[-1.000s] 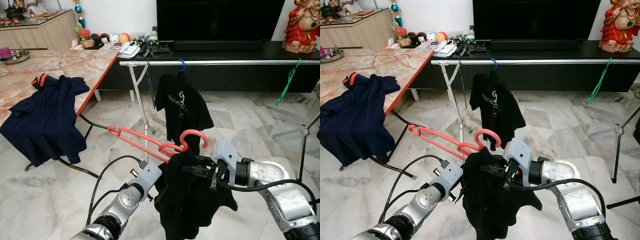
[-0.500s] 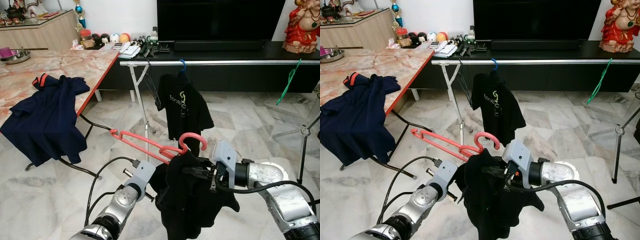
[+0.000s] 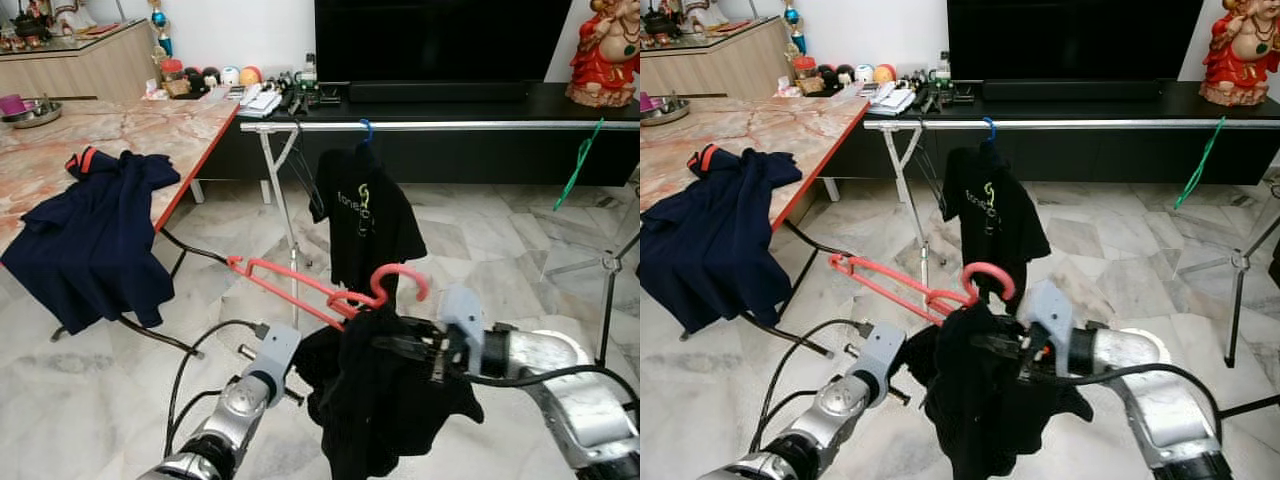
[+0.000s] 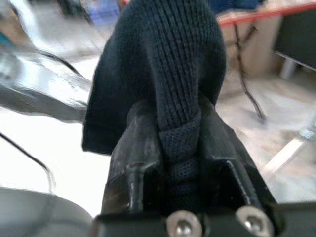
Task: Hang hanger
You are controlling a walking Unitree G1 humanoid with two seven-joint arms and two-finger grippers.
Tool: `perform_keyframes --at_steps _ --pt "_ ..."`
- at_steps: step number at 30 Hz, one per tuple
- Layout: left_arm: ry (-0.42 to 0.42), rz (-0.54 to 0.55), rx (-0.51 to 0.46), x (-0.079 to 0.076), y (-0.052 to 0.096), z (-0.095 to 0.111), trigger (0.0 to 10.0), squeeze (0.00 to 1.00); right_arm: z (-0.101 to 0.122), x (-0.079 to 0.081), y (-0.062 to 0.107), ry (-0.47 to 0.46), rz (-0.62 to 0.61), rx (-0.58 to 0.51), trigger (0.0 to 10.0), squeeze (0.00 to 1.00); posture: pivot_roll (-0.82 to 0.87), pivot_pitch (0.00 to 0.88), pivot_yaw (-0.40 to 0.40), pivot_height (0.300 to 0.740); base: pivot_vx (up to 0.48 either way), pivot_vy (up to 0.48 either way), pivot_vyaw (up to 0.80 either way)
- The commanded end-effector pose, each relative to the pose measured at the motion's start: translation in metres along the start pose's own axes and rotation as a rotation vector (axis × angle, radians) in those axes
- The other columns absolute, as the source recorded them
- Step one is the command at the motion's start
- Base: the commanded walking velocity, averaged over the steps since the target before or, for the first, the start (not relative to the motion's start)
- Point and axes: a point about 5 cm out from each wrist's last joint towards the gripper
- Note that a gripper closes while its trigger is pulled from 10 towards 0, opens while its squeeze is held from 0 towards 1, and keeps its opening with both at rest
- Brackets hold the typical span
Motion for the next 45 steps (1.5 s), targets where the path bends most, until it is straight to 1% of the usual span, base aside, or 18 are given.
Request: perform_keyframes --at_steps 1,4,7,9,10,11,14,15,21,25,27,28,33,36,37,38,44,45 --pt "0.02 0.014 0.062 0.004 0.004 -0.015 0.0 0.0 0.025 0.005 0.01 0.036 0.066 -0.132 0.0 0.0 -0.09 0.029 0.023 0.74 0.0 0.0 0.0" --pt "0.018 0.011 0.067 0.004 0.005 -0.016 0.0 0.0 0.023 0.011 0.02 -0.013 0.121 -0.159 0.0 0.0 -0.09 0.031 0.023 0.74 0.0 0.0 0.0" --pt "0.019 0.01 0.068 0.004 0.005 -0.016 0.0 0.0 0.016 0.014 0.025 -0.031 0.149 -0.127 0.0 0.0 -0.09 0.031 0.023 0.74 0.0 0.0 0.0" --pt "0.018 0.009 0.069 0.005 0.005 -0.016 0.0 0.0 -0.007 0.02 0.039 -0.029 0.199 0.064 0.0 0.0 -0.09 0.035 0.026 0.74 0.0 0.0 0.0" --pt "0.018 0.009 0.069 0.005 0.005 -0.016 0.0 0.0 -0.007 0.02 0.039 -0.029 0.199 0.064 0.0 0.0 -0.09 0.035 0.026 0.74 0.0 0.0 0.0" --pt "0.017 0.008 0.07 0.005 0.005 -0.016 0.0 0.0 -0.015 0.02 0.046 -0.025 0.202 0.132 0.0 0.0 -0.09 0.036 0.027 0.74 0.0 0.0 0.0" --pt "0.015 0.004 0.071 0.005 0.005 -0.017 0.0 0.0 -0.023 0.016 0.059 -0.02 0.169 0.24 0.0 0.0 -0.09 0.04 0.03 0.74 0.0 0.0 0.0" --pt "0.013 0.002 0.072 0.005 0.005 -0.017 0.0 0.0 -0.029 0.013 0.067 -0.006 0.149 0.313 0.0 0.0 -0.09 0.042 0.032 0.74 0.0 0.0 0.0" --pt "0.009 -0.003 0.075 0.005 0.006 -0.018 0.0 0.0 -0.039 -0.001 0.086 0.038 0.03 0.472 0.0 0.0 -0.09 0.047 0.037 0.74 0.0 0.0 0.0" --pt "0.007 -0.006 0.078 0.005 0.006 -0.019 0.0 0.0 -0.045 -0.006 0.093 0.073 -0.013 0.574 0.0 0.0 -0.09 0.051 0.04 0.74 0.0 0.0 0.0" --pt "0.005 -0.01 0.079 0.004 0.006 -0.019 0.0 0.0 -0.051 -0.009 0.098 0.11 -0.023 0.651 0.0 0.0 -0.09 0.051 0.042 0.74 0.0 0.0 0.0" --pt "0.004 -0.013 0.079 0.004 0.006 -0.019 0.0 0.0 -0.054 -0.011 0.099 0.129 -0.041 0.682 0.0 0.0 -0.09 0.053 0.044 0.74 0.0 0.0 0.0" --pt "0.0 -0.021 0.078 0.003 0.006 -0.018 0.0 0.0 -0.061 -0.017 0.099 0.165 -0.094 0.753 0.0 0.0 -0.09 0.054 0.044 0.74 0.0 0.0 0.0" --pt "-0.017 -0.041 0.073 0.002 0.006 -0.018 0.0 0.0 -0.065 -0.021 0.096 0.217 -0.133 0.8 0.0 0.0 -0.09 0.055 0.044 0.74 0.0 0.0 0.0" --pt "-0.034 -0.054 0.071 0.002 0.006 -0.017 0.0 0.0 -0.065 -0.026 0.094 0.24 -0.161 0.8 0.0 0.0 -0.08 0.056 0.044 0.74 0.0 0.0 0.0" --pt "-0.034 -0.054 0.071 0.002 0.006 -0.017 0.0 0.0 -0.065 -0.026 0.094 0.24 -0.161 0.8 0.0 0.0 -0.08 0.056 0.044 0.74 0.0 0.0 0.0" --pt "-0.101 -0.131 0.075 -0.004 0.007 -0.02 0.0 0.0 -0.062 -0.042 0.084 0.305 -0.293 0.763 0.0 0.0 -0.08 0.059 0.045 0.74 0.0 0.0 0.0" --pt "-0.101 -0.131 0.075 -0.004 0.007 -0.02 0.0 0.0 -0.062 -0.042 0.084 0.305 -0.293 0.763 0.0 0.0 -0.08 0.059 0.045 0.74 0.0 0.0 0.0"
Point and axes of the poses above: a point about 5 cm out from each wrist's last joint towards the gripper, its own y axis pointing back from the gripper into the wrist, its own z axis along the axis of the wrist's last joint, x = y × z, and after that the axes turned 3 degrees about -y, right-handed
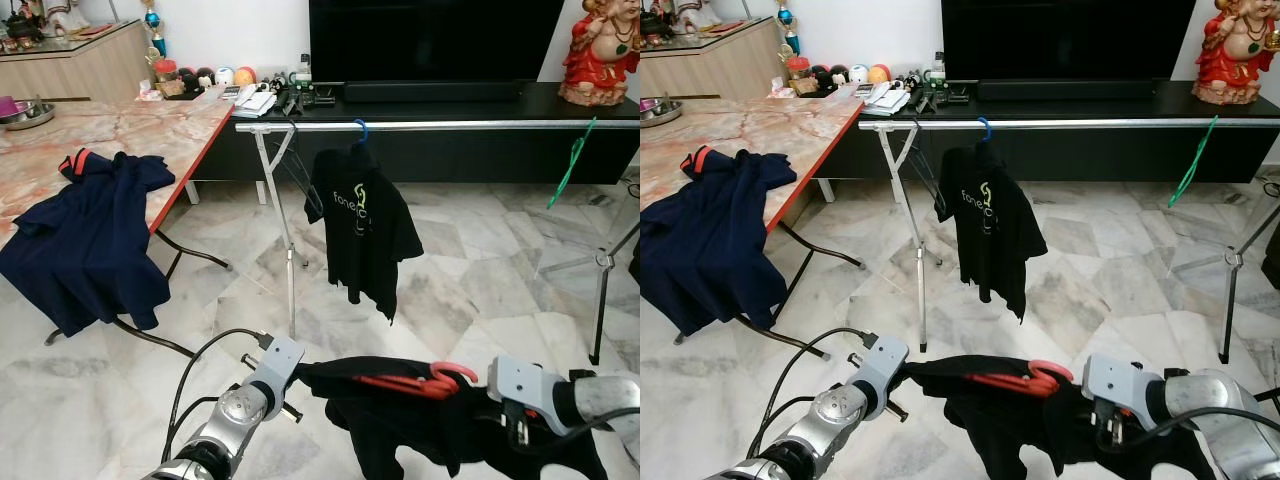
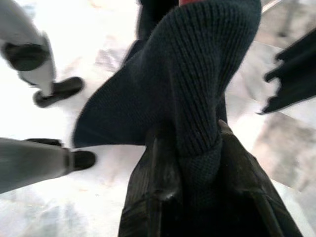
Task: Hang hanger
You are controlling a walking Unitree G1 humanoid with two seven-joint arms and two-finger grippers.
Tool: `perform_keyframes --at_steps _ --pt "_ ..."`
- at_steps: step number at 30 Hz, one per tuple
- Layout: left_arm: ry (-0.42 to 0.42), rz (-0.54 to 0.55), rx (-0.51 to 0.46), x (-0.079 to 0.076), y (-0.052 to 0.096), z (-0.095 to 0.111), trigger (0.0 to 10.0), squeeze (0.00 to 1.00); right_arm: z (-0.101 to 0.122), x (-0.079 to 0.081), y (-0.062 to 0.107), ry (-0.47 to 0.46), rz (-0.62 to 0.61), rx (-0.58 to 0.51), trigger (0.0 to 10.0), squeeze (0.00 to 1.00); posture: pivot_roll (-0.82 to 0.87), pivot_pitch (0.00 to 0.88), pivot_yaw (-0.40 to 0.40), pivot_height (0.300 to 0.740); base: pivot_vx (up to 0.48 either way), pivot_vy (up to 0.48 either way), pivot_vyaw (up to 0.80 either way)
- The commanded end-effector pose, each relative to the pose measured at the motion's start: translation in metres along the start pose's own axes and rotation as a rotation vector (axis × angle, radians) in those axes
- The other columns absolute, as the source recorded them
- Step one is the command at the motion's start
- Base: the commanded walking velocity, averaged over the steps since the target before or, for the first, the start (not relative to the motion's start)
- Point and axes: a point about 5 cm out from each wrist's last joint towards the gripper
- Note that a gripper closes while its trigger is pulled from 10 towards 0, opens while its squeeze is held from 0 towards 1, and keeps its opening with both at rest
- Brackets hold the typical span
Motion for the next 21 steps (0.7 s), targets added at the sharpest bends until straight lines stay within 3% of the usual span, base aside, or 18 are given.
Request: perform_keyframes --at_steps 1,6,9,12,16,21 --pt "-0.032 -0.021 0.037 0.0 0.004 -0.012 0.0 0.0 0.002 -0.008 0.002 -0.031 -0.065 -0.023 0.0 0.0 -0.08 0.059 0.045 0.74 0.0 0.0 0.0" --pt "-0.011 -0.079 0.001 -0.002 0.003 -0.005 0.0 0.0 -0.005 0.006 -0.006 0.003 0.019 0.032 0.0 0.0 -0.08 0.06 0.044 0.74 0.0 0.0 0.0" --pt "0.044 -0.108 -0.071 0.006 0.002 0.009 0.0 0.0 -0.011 0.014 -0.013 -0.012 0.042 0.06 0.0 0.0 -0.08 0.058 0.043 0.74 0.0 0.0 0.0" --pt "0.039 -0.132 -0.122 0.015 0.003 0.02 0.0 0.0 -0.014 0.023 -0.022 -0.025 0.072 0.078 0.0 0.0 -0.07 0.057 0.042 0.74 0.0 0.0 0.0" --pt "0.033 -0.183 -0.186 0.024 0.005 0.035 0.0 0.0 -0.016 0.03 -0.032 -0.055 0.075 0.097 0.0 0.0 -0.06 0.056 0.042 0.74 0.0 0.0 0.0" --pt "0.015 -0.329 -0.253 0.023 0.01 0.047 0.0 0.0 -0.02 0.03 -0.044 -0.097 0.012 0.137 0.0 0.0 -0.06 0.056 0.042 0.74 0.0 0.0 0.0"
Point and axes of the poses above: a point about 5 cm out from each wrist's last joint towards the gripper, its own y axis pointing back from the gripper into the wrist, its own z axis along the axis of the wrist's last joint, x = y × z, and after that the axes turned 3 degrees about -y, right-handed
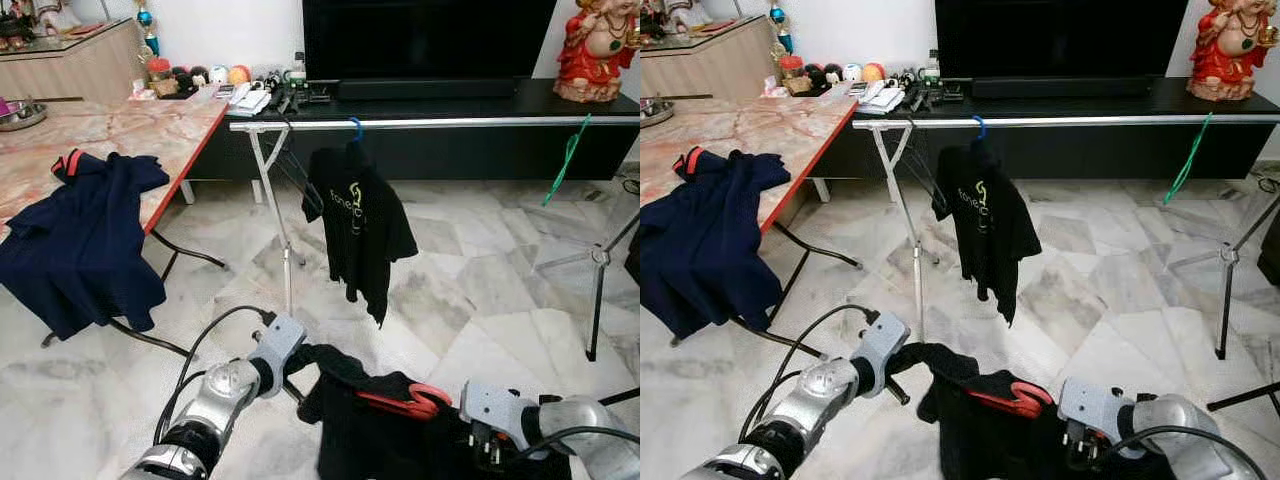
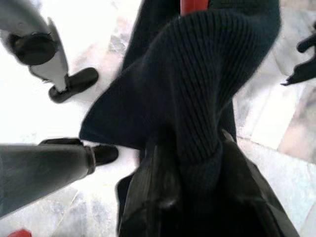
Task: Hang hanger
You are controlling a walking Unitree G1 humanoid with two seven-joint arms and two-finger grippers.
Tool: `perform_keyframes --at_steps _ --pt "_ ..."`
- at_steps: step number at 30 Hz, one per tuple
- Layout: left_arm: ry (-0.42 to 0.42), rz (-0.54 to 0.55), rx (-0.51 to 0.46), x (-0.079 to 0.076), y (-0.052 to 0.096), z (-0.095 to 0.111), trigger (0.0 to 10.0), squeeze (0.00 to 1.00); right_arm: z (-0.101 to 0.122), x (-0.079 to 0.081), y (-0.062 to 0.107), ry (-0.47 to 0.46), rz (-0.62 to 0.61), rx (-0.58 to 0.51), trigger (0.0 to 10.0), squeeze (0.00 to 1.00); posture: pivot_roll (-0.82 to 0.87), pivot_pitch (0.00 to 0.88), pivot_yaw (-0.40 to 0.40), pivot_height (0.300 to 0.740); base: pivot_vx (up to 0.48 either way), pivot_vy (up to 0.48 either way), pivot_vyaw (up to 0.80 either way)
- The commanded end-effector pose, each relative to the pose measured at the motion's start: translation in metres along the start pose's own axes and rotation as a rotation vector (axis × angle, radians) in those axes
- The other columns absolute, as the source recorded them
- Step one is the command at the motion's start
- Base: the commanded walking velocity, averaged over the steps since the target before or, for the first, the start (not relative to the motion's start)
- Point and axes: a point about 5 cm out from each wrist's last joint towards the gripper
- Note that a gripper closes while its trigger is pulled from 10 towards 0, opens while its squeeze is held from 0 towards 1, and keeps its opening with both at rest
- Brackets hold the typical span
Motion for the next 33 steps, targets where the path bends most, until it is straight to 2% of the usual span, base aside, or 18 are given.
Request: perform_keyframes --at_steps 1,5,7,9,12,14,19,20,21,22,23,24,27,30,33 --pt "-0.008 -0.052 -0.026 0.002 0.003 0.006 0.0 0.0 0.001 -0.004 -0.002 -0.01 -0.045 0.018 0.0 0.0 -0.06 0.056 0.042 0.74 0.0 0.0 0.0" --pt "-0.024 -0.157 -0.028 -0.005 0.005 0.009 0.0 0.0 0.007 -0.007 -0.007 -0.039 -0.089 -0.01 0.0 0.0 -0.05 0.056 0.04 0.74 0.0 0.0 0.0" --pt "-0.034 -0.255 -0.025 -0.014 0.006 0.009 0.0 0.0 0.02 -0.006 -0.012 -0.093 -0.096 -0.1 0.0 0.0 -0.05 0.055 0.042 0.74 0.0 0.0 0.0" --pt "-0.034 -0.278 -0.024 -0.016 0.006 0.009 0.0 0.0 0.023 -0.006 -0.013 -0.104 -0.095 -0.123 0.0 0.0 -0.05 0.055 0.042 0.74 0.0 0.0 0.0" --pt "-0.05 -0.379 -0.003 -0.026 0.009 0.008 0.0 0.0 0.042 -0.007 -0.017 -0.189 -0.092 -0.249 0.0 0.0 -0.05 0.055 0.041 0.74 0.0 0.0 0.0" --pt "-0.06 -0.439 0.009 -0.034 0.01 0.006 0.0 0.0 0.053 -0.007 -0.019 -0.213 -0.075 -0.307 0.0 0.0 -0.05 0.055 0.04 0.74 0.0 0.0 0.0" --pt "-0.045 -0.543 0.022 -0.047 0.013 0.008 0.1 0.0 0.061 -0.009 -0.023 -0.219 -0.102 -0.34 0.0 0.0 -0.05 0.053 0.038 0.74 0.0 0.0 0.0" --pt "-0.061 -0.558 0.029 -0.049 0.015 0.008 2.6 0.0 0.063 -0.01 -0.024 -0.233 -0.109 -0.354 0.0 0.0 -0.05 0.053 0.038 0.74 0.0 0.0 0.0" --pt "-0.078 -0.556 0.049 -0.049 0.015 0.006 6.1 0.0 0.066 -0.011 -0.024 -0.248 -0.117 -0.372 0.0 0.0 -0.05 0.052 0.038 0.74 0.0 0.0 0.0" --pt "-0.11 -0.558 0.083 -0.049 0.017 0.001 10.0 0.44 0.07 -0.013 -0.025 -0.265 -0.132 -0.397 0.0 0.0 -0.05 0.052 0.038 0.74 0.0 0.0 0.0" --pt "-0.119 -0.56 0.09 -0.048 0.017 0.0 10.0 0.44 0.071 -0.013 -0.025 -0.268 -0.135 -0.402 0.0 0.0 -0.05 0.052 0.038 0.74 0.0 0.0 0.0" --pt "-0.137 -0.545 0.105 -0.046 0.019 -0.002 10.0 1.0 0.072 -0.013 -0.026 -0.271 -0.141 -0.409 0.0 0.0 -0.04 0.051 0.037 0.74 0.0 0.0 0.0" --pt "-0.14 -0.544 0.114 -0.046 0.021 -0.003 10.0 1.0 0.072 -0.015 -0.026 -0.27 -0.157 -0.41 0.0 0.0 -0.04 0.05 0.036 0.74 0.0 0.0 0.0" --pt "-0.145 -0.569 0.143 -0.047 0.025 -0.003 10.0 1.0 0.073 -0.02 -0.027 -0.26 -0.239 -0.424 0.0 0.0 -0.04 0.048 0.034 0.74 0.0 0.0 0.0" --pt "-0.155 -0.585 0.162 -0.049 0.027 -0.005 10.0 1.0 0.074 -0.019 -0.028 -0.276 -0.232 -0.44 0.0 0.0 -0.04 0.047 0.033 0.74 0.0 0.0 0.0"
Point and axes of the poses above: a point about 5 cm out from each wrist's last joint towards the gripper, its own y axis pointing back from the gripper into the wrist, its own z axis along the axis of the wrist's last joint, x = y × z, and after that the axes turned 3 degrees about -y, right-handed
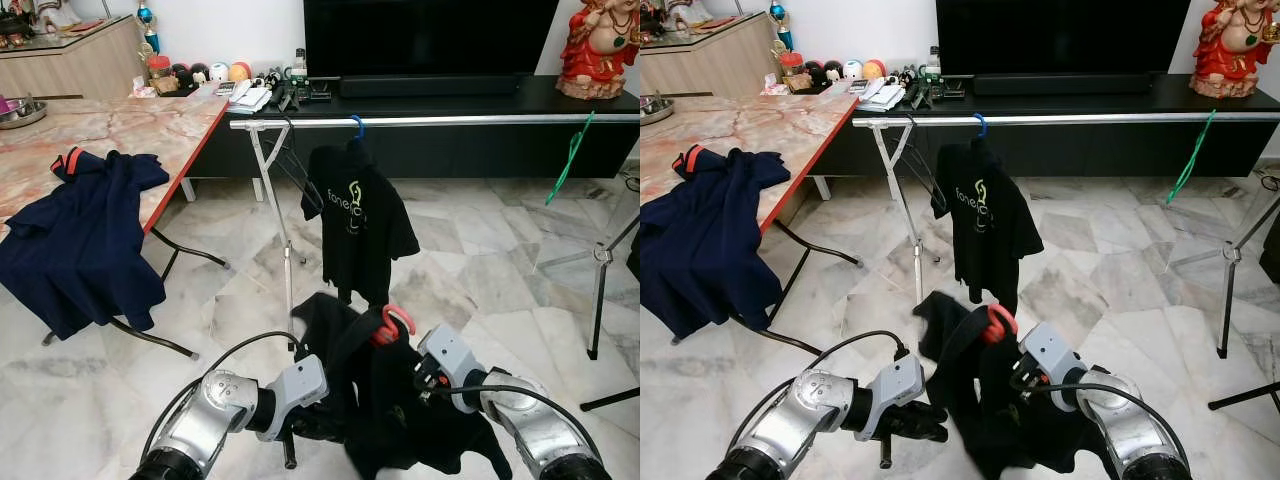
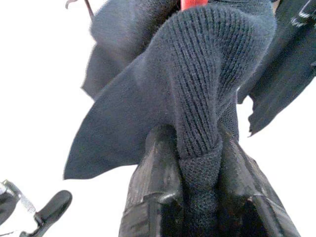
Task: Hang hanger
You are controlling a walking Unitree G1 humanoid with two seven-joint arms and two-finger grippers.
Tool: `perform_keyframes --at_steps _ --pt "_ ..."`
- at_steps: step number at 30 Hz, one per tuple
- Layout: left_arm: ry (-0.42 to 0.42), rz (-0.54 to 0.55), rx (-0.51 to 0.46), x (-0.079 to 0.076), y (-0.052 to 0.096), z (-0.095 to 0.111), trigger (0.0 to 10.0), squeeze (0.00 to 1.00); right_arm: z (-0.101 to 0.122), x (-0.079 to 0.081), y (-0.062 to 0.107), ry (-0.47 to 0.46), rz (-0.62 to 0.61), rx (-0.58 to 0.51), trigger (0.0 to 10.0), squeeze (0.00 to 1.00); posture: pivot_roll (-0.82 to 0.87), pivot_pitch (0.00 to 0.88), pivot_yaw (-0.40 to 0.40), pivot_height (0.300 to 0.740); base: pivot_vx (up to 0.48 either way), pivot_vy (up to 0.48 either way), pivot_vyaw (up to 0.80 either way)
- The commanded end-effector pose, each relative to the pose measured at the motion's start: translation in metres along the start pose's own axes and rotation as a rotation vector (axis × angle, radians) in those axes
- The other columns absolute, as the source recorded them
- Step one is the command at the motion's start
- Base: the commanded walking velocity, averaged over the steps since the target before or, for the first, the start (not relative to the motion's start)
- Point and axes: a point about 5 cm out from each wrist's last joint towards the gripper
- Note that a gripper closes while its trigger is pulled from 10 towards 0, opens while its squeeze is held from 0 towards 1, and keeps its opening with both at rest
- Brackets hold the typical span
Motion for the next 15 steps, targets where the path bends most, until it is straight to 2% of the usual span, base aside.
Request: perform_keyframes --at_steps 1,4,6,9,10,15 --pt "-0.009 -0.027 0.029 -0.005 0.0 -0.004 10.0 1.0 0.011 -0.002 -0.002 -0.004 -0.011 -0.063 0.0 0.0 -0.04 0.047 0.033 0.74 0.0 0.0 0.0" --pt "-0.027 0.011 0.046 -0.002 0.002 -0.006 10.0 1.0 0.007 0.002 -0.002 0.013 0.02 -0.065 0.0 0.0 -0.04 0.046 0.033 0.74 0.0 0.0 0.0" --pt "-0.032 0.052 0.047 0.003 0.005 -0.007 10.0 1.0 -0.001 0.005 0.0 0.058 0.06 -0.032 0.0 0.0 -0.04 0.044 0.033 0.74 0.0 0.0 0.0" --pt "-0.04 0.091 0.063 0.008 0.016 -0.006 10.0 1.0 -0.019 0.012 0.008 0.189 0.186 0.043 0.0 0.0 -0.04 0.039 0.03 0.74 0.0 0.0 0.0" --pt "-0.04 0.091 0.063 0.008 0.016 -0.006 10.0 1.0 -0.019 0.012 0.008 0.189 0.186 0.043 0.0 0.0 -0.04 0.039 0.03 0.74 0.0 0.0 0.0" --pt "-0.066 0.155 0.073 0.018 0.027 -0.004 10.0 1.0 -0.041 0.015 0.027 0.334 0.364 0.145 0.0 0.0 -0.04 0.029 0.029 0.74 0.0 0.0 0.0"
Point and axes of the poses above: a point about 5 cm out from each wrist's last joint towards the gripper, its own y axis pointing back from the gripper into the wrist, its own z axis along the axis of the wrist's last joint, x = y × z, and after that the axes turned 3 degrees about -y, right-handed
